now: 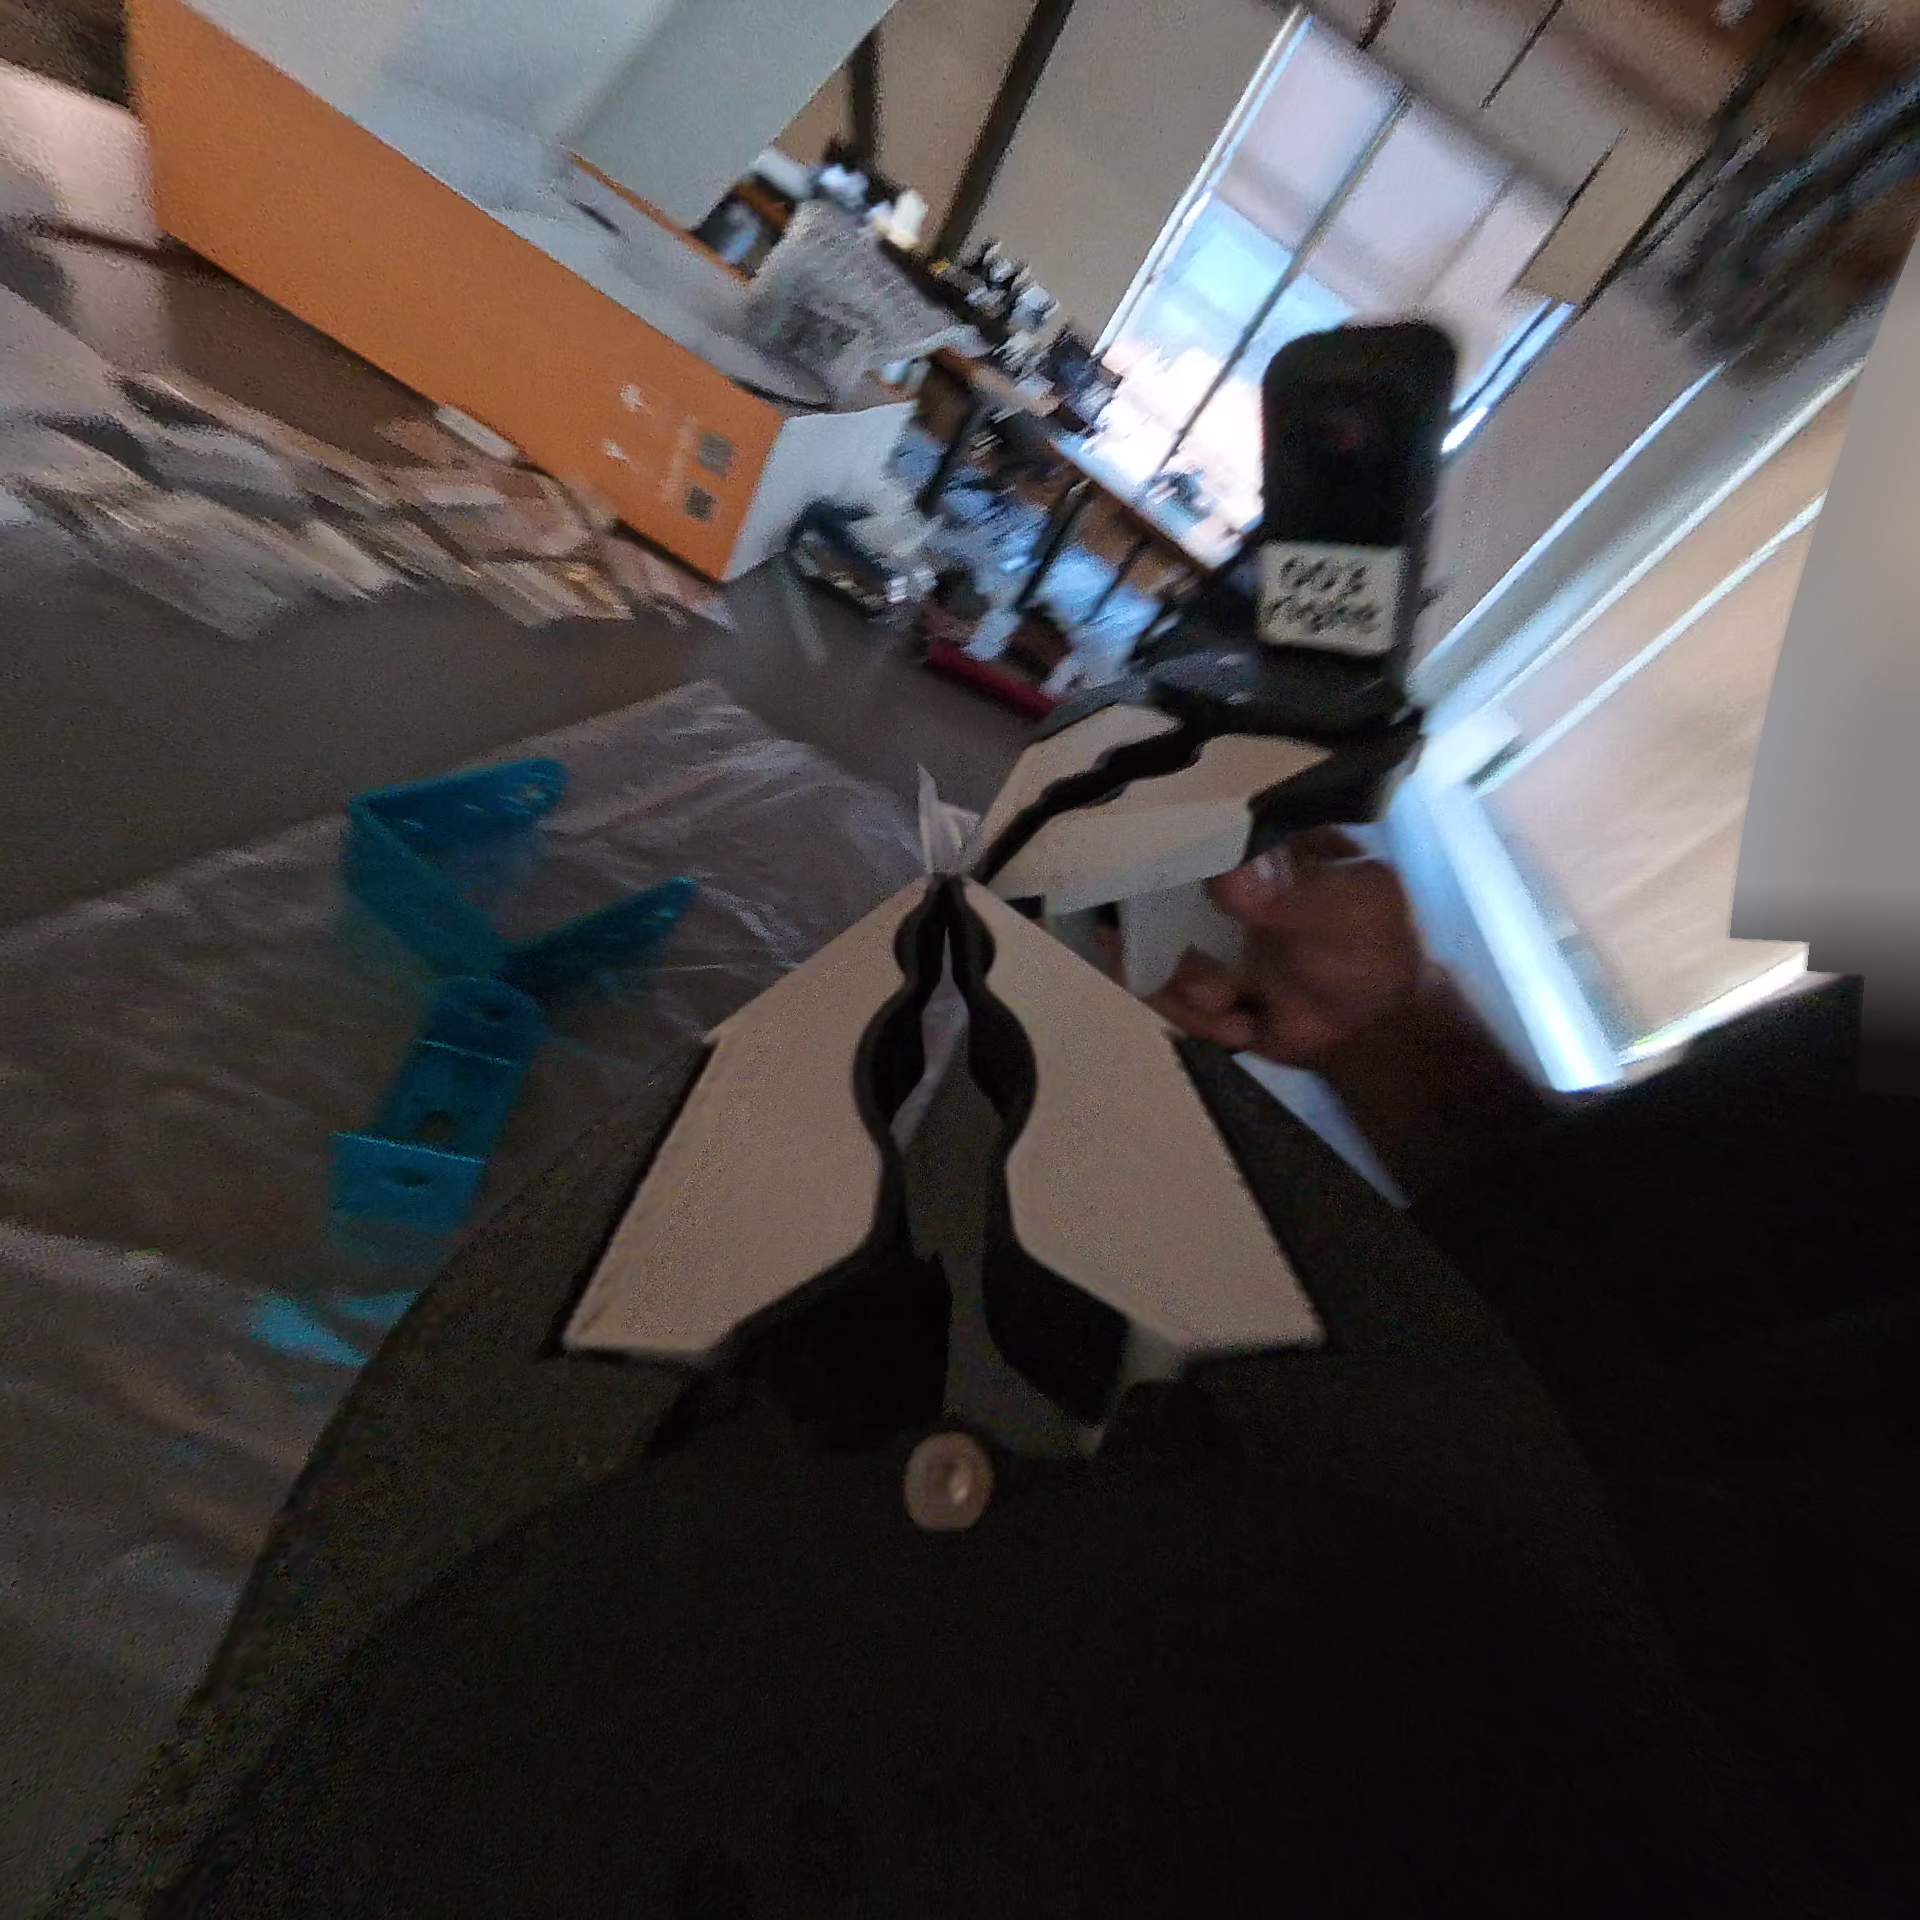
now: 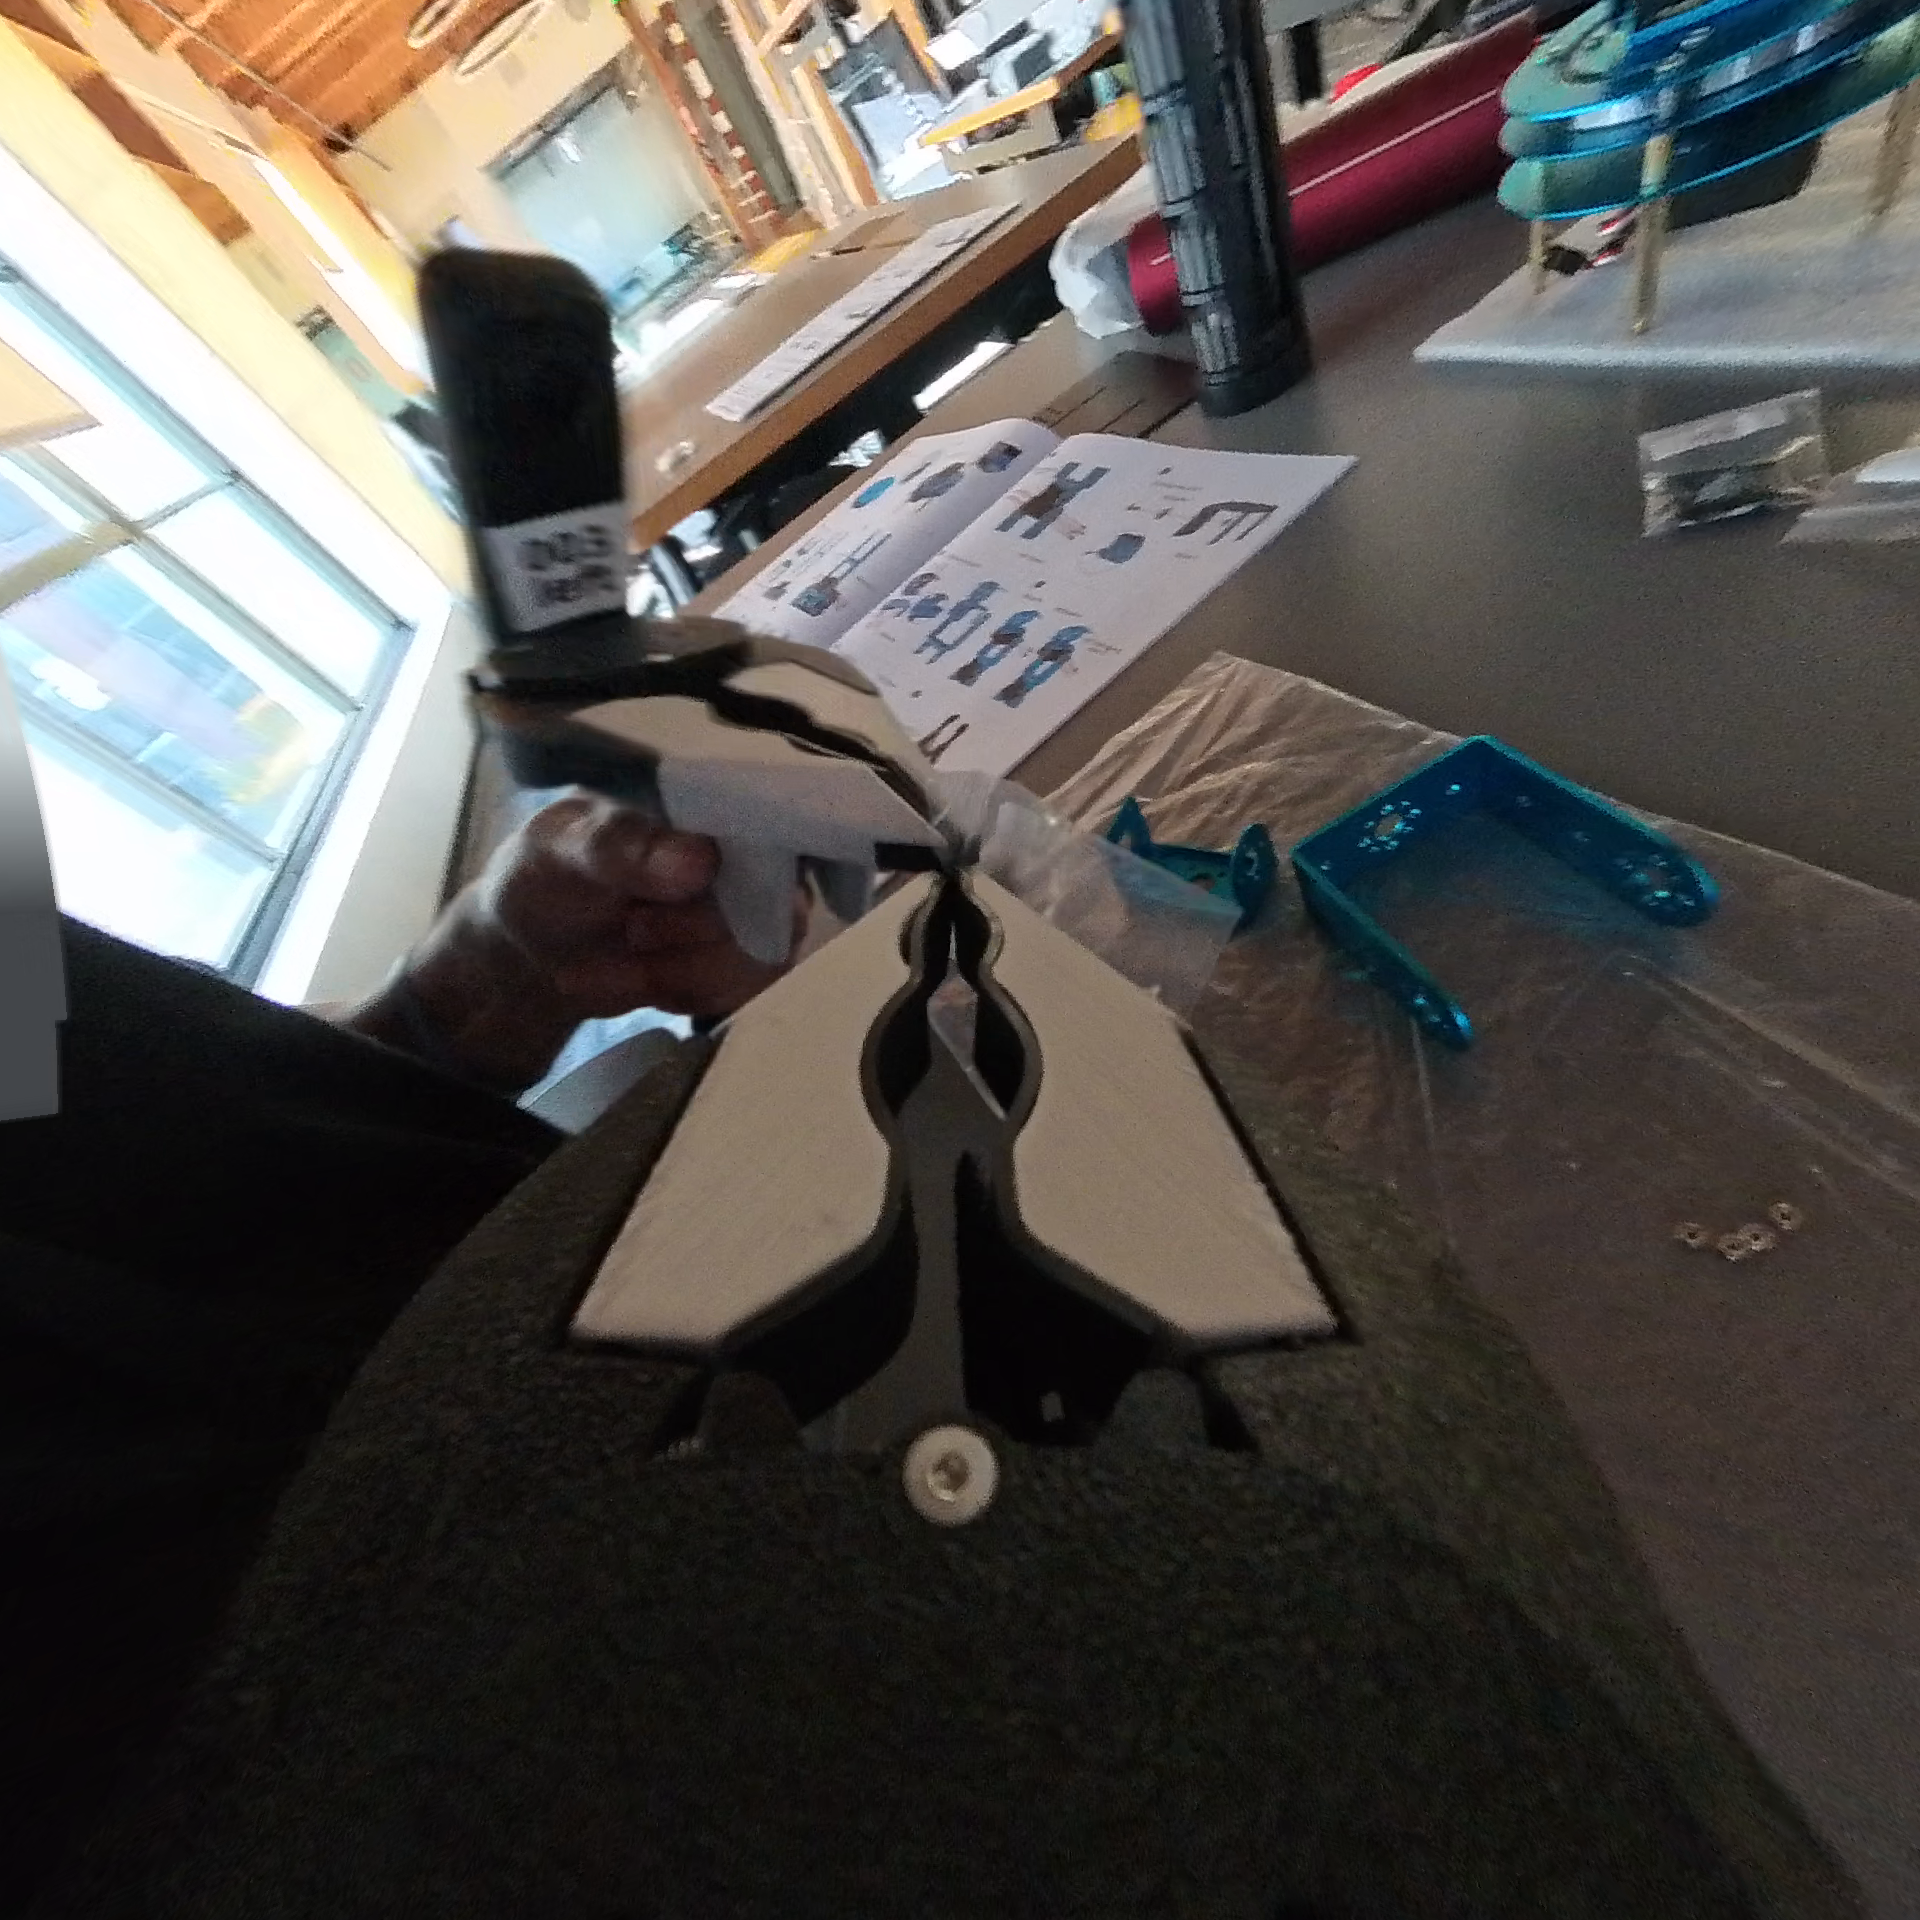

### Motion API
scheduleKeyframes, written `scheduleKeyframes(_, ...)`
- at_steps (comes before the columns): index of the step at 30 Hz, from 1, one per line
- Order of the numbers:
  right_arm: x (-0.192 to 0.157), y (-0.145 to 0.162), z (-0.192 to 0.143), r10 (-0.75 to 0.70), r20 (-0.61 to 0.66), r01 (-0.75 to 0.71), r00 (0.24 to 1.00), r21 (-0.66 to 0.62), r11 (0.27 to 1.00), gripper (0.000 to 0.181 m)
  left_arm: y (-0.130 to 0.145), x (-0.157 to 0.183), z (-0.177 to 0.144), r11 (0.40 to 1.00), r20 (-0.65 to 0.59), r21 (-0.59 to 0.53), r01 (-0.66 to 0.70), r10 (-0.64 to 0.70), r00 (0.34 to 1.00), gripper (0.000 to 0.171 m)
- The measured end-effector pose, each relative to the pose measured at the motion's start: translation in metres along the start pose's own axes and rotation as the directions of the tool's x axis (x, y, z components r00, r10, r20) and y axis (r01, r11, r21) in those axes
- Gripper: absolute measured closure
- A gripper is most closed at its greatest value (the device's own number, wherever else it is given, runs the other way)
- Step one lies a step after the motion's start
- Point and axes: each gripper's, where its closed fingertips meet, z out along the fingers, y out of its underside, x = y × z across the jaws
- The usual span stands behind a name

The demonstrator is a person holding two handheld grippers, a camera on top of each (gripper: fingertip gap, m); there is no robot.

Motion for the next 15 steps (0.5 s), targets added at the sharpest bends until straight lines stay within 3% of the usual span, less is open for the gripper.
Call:
scheduleKeyframes(3, 0.013, 0.003, 0.006, 0.003, -0.116, -0.002, 0.993, 0.009, 1.0, 0.181, 0.003, -0.013, 0.002, 0.981, 0.193, -0.092, -0.169, 0.184, 0.964, 0.171)
scheduleKeyframes(6, 0.037, 0.003, 0.004, -0.026, -0.296, 0.04, 0.955, 0.039, 0.998, 0.181, 0.007, -0.035, -0.001, 0.978, 0.353, -0.114, -0.175, 0.205, 0.913, 0.171)
scheduleKeyframes(8, 0.035, 0.009, 0.009, 0.023, -0.3, -0.011, 0.954, 0.039, 0.999, 0.181, 0.014, -0.041, -0.002, 0.981, 0.386, -0.122, -0.148, 0.184, 0.904, 0.171)
scheduleKeyframes(10, 0.041, 0.013, 0.007, -0.042, -0.373, 0.049, 0.927, 0.009, 0.999, 0.181, 0.02, -0.042, -0.001, 0.986, 0.391, -0.128, -0.106, 0.148, 0.908, 0.171)
scheduleKeyframes(12, 0.038, 0.017, 0.01, -0.08, -0.361, 0.069, 0.929, -0.042, 0.997, 0.181, 0.025, -0.042, 0.001, 0.982, 0.39, -0.159, -0.097, 0.153, 0.908, 0.171)
scheduleKeyframes(15, 0.025, 0.019, 0.01, -0.281, -0.304, 0.26, 0.91, -0.11, 0.959, 0.181, 0.021, -0.035, 0.003, 0.99, 0.306, -0.141, -0.017, 0.06, 0.95, 0.171)
